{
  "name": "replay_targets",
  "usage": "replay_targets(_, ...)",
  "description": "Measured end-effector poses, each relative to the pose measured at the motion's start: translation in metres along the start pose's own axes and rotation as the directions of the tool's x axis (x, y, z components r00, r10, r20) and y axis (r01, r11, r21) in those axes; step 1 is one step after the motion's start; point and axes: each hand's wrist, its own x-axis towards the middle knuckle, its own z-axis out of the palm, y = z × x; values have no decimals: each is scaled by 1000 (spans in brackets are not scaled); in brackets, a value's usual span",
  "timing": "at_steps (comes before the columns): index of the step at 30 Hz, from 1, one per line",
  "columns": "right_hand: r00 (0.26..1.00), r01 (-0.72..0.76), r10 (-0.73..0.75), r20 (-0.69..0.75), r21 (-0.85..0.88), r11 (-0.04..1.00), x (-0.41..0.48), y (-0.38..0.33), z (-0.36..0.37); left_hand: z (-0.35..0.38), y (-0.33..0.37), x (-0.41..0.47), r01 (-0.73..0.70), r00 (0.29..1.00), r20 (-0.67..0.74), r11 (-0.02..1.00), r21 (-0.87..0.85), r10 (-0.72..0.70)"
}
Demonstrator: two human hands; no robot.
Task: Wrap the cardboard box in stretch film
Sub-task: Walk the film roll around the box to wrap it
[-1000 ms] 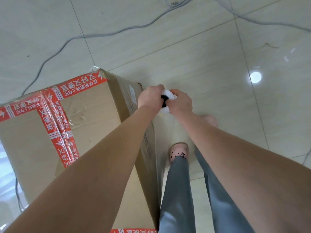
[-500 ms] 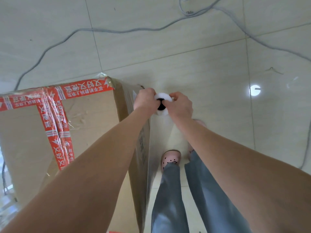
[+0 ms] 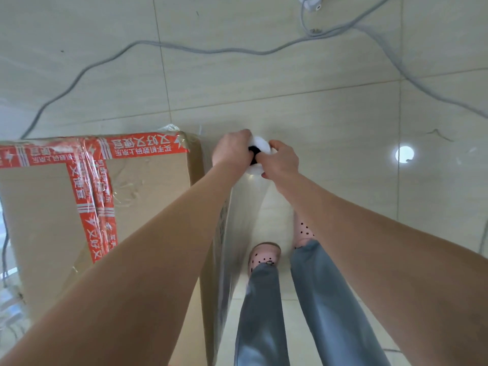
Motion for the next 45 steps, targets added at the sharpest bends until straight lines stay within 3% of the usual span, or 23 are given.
replay_targets(6, 999, -27, 27, 22, -2, 1000, 4, -5, -8, -7, 14, 10, -48, 998, 45, 988, 149, 41)
replay_targets(12, 995, 96, -96, -8, -59, 994, 11, -18, -19, -16, 15, 15, 98, 995, 17, 993, -66, -97)
replay_targets(17, 992, 125, -125, -22, 6, 992, 18, -32, -15, -30, 9, 19, 265, 962, 9, 931, -250, -272)
replay_targets(21, 992, 124, -124, -4, 15, 992, 24, -44, -12, -37, 18, 19, 259, 965, -8, 964, -57, -260)
replay_targets(27, 996, 83, -83, 20, -15, 996, 23, -46, -15, -32, 29, 22, -33, 998, -49, 984, 178, 42)
replay_targets(34, 991, 129, -120, 63, -154, 980, 27, -65, -7, -53, 25, 42, -70, 997, 34, 957, 281, 63)
replay_targets(38, 989, 134, -120, 81, -199, 971, 33, -87, -8, -69, 20, 56, -23, 998, 58, 981, 194, 12)
replay_targets(45, 995, 101, -97, 30, -127, 987, 47, -110, 1, -89, -2, 81, 202, 977, 78, 978, -53, -198)
